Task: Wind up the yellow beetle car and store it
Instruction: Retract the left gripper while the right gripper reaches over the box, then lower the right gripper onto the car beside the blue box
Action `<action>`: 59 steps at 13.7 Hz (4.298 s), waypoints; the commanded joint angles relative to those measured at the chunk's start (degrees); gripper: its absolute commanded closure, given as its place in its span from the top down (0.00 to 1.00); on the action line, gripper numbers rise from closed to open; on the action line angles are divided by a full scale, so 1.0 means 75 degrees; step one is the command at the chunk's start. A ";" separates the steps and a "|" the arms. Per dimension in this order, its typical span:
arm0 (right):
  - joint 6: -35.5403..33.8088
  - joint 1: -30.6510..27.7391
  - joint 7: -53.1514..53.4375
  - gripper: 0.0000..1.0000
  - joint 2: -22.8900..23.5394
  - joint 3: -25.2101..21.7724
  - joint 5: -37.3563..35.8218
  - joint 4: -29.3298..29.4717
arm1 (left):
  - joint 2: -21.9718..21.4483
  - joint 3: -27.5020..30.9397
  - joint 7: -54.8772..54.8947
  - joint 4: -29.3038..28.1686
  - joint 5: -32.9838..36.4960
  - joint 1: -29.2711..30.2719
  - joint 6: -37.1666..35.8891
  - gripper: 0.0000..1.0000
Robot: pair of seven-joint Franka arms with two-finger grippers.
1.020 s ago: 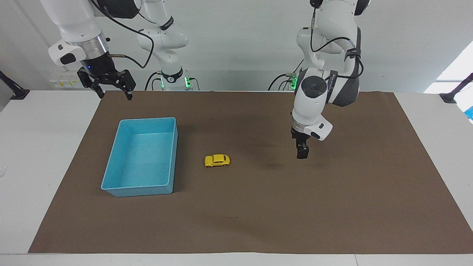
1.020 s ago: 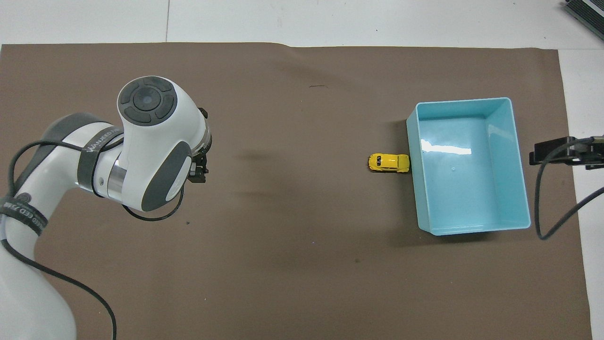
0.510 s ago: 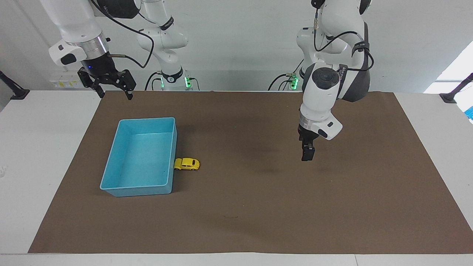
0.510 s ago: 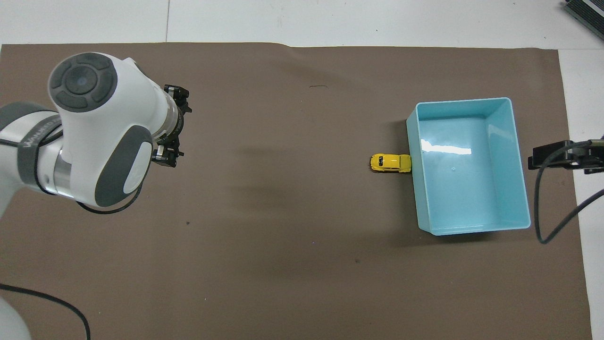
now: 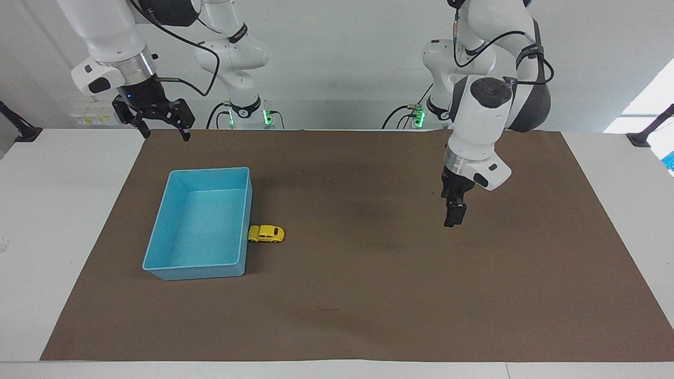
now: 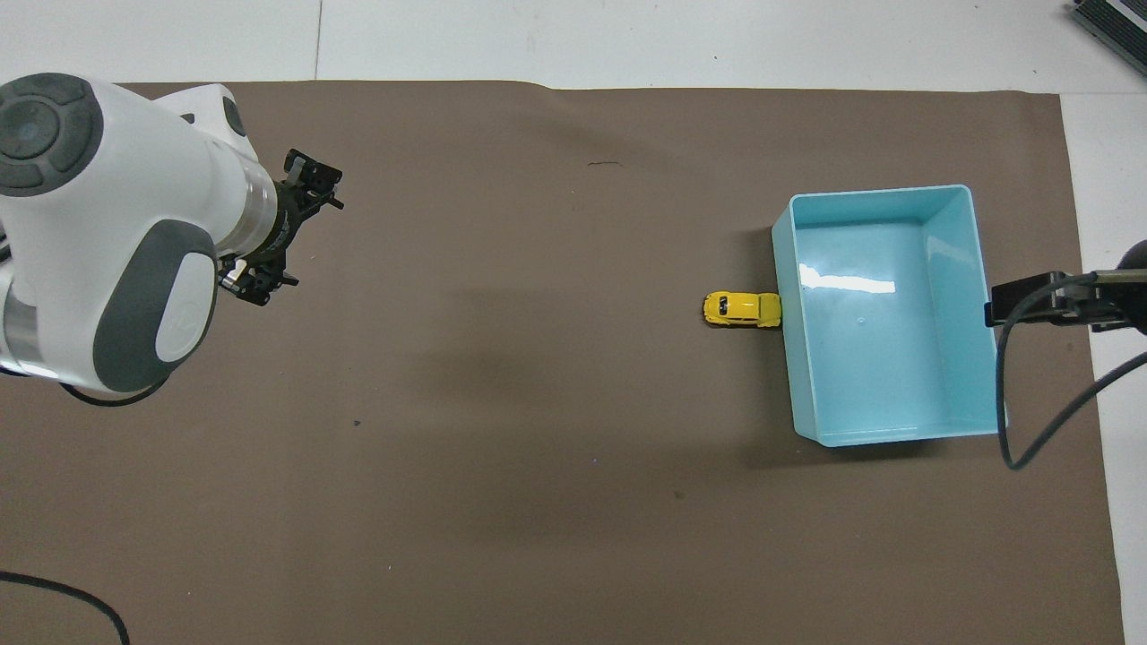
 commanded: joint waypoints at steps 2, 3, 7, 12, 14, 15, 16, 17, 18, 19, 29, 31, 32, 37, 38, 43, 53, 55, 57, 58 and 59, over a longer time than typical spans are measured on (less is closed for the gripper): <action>-0.0080 0.0004 -0.0293 1.00 -0.0115 0.0157 0.0325 -0.0022 | -0.0097 -0.0064 0.2170 0.0124 -0.0150 0.0367 -0.0351 1.00; -0.0080 0.0016 -0.0340 1.00 -0.0115 0.0157 0.0478 -0.0034 | -0.0109 -0.0052 0.2698 0.0101 -0.0150 0.0402 -0.0386 1.00; -0.0080 0.0028 -0.1112 1.00 -0.0139 0.0461 0.0514 -0.0034 | -0.0167 -0.0029 0.4796 0.0065 -0.0150 0.0800 -0.0703 1.00; -0.0033 0.0028 -0.1510 1.00 -0.0139 0.0895 0.0491 -0.0023 | -0.0308 -0.0029 0.7057 0.0007 -0.0150 0.1397 -0.0936 1.00; -0.0057 0.0028 -0.1967 1.00 -0.0150 0.0989 0.0491 -0.0022 | -0.0343 -0.0029 0.8055 0.0007 -0.0150 0.1573 -0.1194 1.00; -0.0057 0.0028 -0.2236 1.00 -0.0150 0.1036 0.0491 -0.0022 | -0.0413 -0.0029 0.8372 0.0007 -0.0150 0.1620 -0.1218 1.00; -0.0057 0.0016 -0.2645 1.00 -0.0150 0.1117 0.0491 -0.0011 | -0.0460 -0.0029 0.8747 0.0007 -0.0150 0.1656 -0.1253 1.00; -0.0057 0.0016 -0.3020 1.00 -0.0150 0.1130 0.0491 -0.0011 | -0.0565 -0.0017 0.9087 0.0007 -0.0150 0.1656 -0.1381 1.00; -0.0068 0.0016 -0.3291 1.00 -0.0162 0.1130 0.0491 -0.0011 | -0.0647 -0.0017 0.9195 0.0030 -0.0150 0.1656 -0.1568 1.00; -0.0068 0.0016 -0.3537 1.00 -0.0162 0.1165 0.0491 -0.0011 | -0.0764 -0.0017 0.9196 0.0042 -0.0150 0.1645 -0.1698 1.00; 0.0072 0.0004 -0.8551 1.00 -0.0197 0.1446 0.0362 -0.0022 | -0.1819 -0.0017 0.9196 0.0124 -0.0139 0.1644 -0.2682 1.00; 0.0084 -0.0008 -0.9290 1.00 -0.0197 0.1446 0.0362 -0.0022 | -0.1948 -0.0005 0.9207 0.0182 -0.0139 0.1644 -0.2858 1.00; 0.0211 0.0004 -0.9618 1.00 -0.0197 0.1446 0.0362 -0.0046 | -0.1972 -0.0005 0.9196 0.0275 -0.0139 0.1644 -0.2987 1.00; 0.0599 0.0097 -1.1074 1.00 -0.0057 0.1493 0.0315 -0.0093 | -0.1984 -0.0017 0.9196 0.0675 -0.0150 0.1644 -0.3655 1.00; 0.0634 0.0214 -1.1121 1.00 0.0013 0.1493 0.0280 -0.0116 | -0.1995 -0.0017 0.9207 0.0686 -0.0150 0.1644 -0.3714 1.00; 0.0963 0.0239 -1.1402 1.00 0.0107 0.1493 0.0268 -0.0327 | -0.2148 -0.0029 0.9219 0.0640 -0.0150 0.1586 -0.3574 1.00; 0.1958 0.0309 -1.1485 1.00 0.0458 0.1481 0.0256 -0.1311 | -0.2183 -0.0017 0.9243 0.0581 -0.0560 0.1644 -0.3656 1.00; 0.2111 0.0309 -1.1496 1.00 0.0669 0.1481 0.0256 -0.1347 | -0.2206 -0.0017 0.9231 0.0558 -0.0549 0.1644 -0.3749 1.00; 0.2333 0.0309 -1.1496 1.00 0.0775 0.1481 0.0233 -0.1463 | -0.2218 -0.0017 0.9219 0.0546 -0.0491 0.1644 -0.3773 1.00; 0.2519 0.0309 -1.1508 1.00 0.0799 0.1481 0.0198 -0.1603 | -0.2218 -0.0017 0.9219 0.0546 -0.0479 0.1644 -0.3901 1.00; 0.2753 0.0309 -1.1497 1.00 0.0787 0.1493 0.0186 -0.1825 | -0.2230 -0.0017 0.9231 0.0546 -0.0467 0.1644 -0.4064 1.00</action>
